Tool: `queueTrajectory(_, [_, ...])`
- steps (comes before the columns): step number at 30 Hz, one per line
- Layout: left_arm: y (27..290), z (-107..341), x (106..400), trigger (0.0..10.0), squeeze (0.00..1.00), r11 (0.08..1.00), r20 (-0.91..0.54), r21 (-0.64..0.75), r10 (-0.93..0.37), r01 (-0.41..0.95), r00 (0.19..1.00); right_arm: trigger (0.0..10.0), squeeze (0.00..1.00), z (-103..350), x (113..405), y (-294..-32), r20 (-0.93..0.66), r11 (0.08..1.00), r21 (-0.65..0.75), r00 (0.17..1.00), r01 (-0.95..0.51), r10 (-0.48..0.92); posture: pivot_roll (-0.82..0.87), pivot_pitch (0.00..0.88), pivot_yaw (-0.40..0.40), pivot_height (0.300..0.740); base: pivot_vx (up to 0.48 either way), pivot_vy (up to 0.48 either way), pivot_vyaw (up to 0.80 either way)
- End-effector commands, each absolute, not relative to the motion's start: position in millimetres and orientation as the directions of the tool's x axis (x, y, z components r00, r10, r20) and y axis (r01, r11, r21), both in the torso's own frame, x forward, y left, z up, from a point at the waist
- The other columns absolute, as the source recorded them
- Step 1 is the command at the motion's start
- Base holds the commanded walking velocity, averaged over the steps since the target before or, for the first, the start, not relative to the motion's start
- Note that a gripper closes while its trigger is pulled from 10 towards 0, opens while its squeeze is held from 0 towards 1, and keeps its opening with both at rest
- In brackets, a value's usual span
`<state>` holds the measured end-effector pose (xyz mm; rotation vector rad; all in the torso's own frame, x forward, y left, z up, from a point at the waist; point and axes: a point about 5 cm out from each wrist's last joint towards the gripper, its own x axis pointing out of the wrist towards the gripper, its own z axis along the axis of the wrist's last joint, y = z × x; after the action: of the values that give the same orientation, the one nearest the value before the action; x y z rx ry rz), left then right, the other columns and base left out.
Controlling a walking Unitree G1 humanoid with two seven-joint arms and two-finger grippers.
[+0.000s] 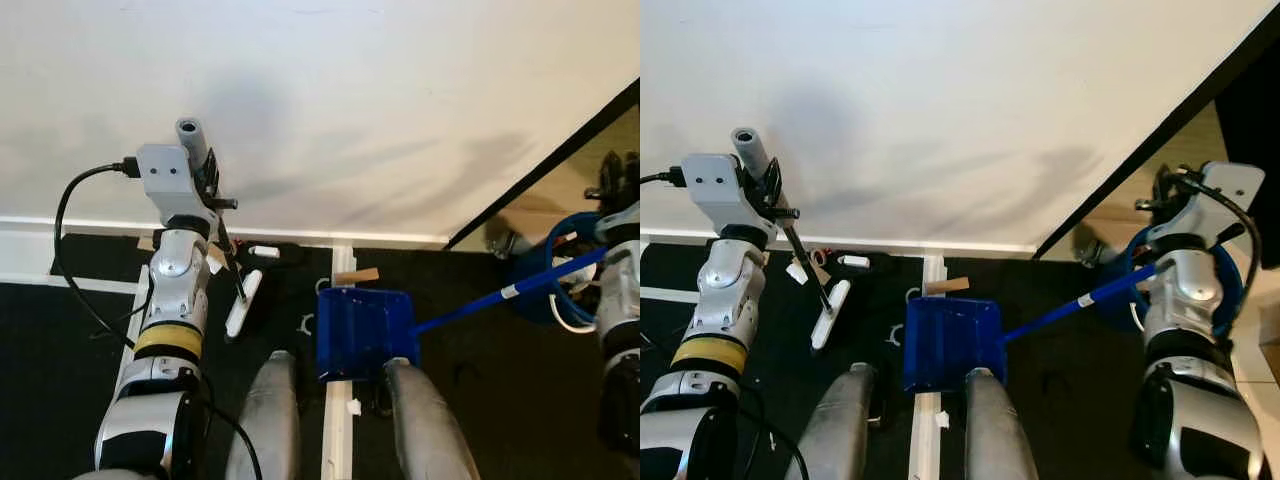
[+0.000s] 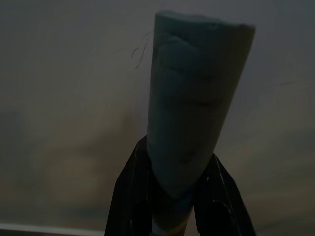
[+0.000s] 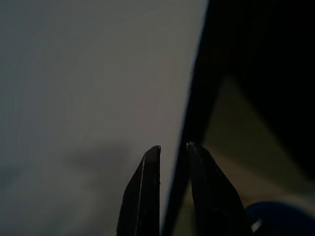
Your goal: Sweep floor
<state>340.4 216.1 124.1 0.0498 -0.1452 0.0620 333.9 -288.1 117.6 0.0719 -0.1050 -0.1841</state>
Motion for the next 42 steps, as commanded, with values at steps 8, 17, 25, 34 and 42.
queueTrajectory(8, [228.5, -33.9, 238.5, 10.0, 0.0, 0.979, -0.563, 0.203, 0.143, -0.032, 0.814, 10.0, 0.0, -84.9, 173.7, -189.1, -0.829, 0.952, 0.049, 0.519, -0.301, 0.207, 0.03, 0.021, -0.018, 0.74, 0.0, 0.0, 0.0])
queueTrajectory(17, [254.8, -74.5, 166.4, 10.0, 0.0, 0.952, -0.777, 0.304, 0.232, 0.026, 0.585, 10.0, 0.0, -107.3, 102.4, -215.3, -0.902, 1.0, 0.002, 0.431, 0.027, -0.01, 0.01, 0.0, 0.014, 0.74, 0.0, 0.0, 0.0])
queueTrajectory(25, [252.3, -75.7, 166.7, 10.0, 0.0, 0.961, -0.784, 0.277, 0.221, 0.007, 0.581, 10.0, 0.0, -103.3, 92.2, -244.9, -0.911, 0.995, -0.042, 0.405, 0.096, -0.077, 0.02, 0.0, 0.013, 0.74, 0.0, 0.0, 0.0])
queueTrajectory(34, [234.1, -81.1, 167.7, 10.0, 0.0, 0.972, -0.797, 0.235, 0.202, -0.016, 0.569, 10.0, 0.0, -96.3, 117.6, -240.9, -0.863, 0.998, -0.047, 0.502, 0.05, -0.066, 0.03, 0.0, 0.0, 0.74, 0.0, 0.0, 0.0])
queueTrajectory(42, [232.5, -85.7, 158.6, 10.0, 0.0, 0.969, -0.812, 0.244, 0.222, -0.032, 0.54, 10.0, 0.0, -100.9, 125.4, -209.7, -0.859, 0.999, -0.035, 0.512, -0.023, -0.018, 0.04, 0.0, -0.01, 0.74, 0.0, 0.0, 0.0])
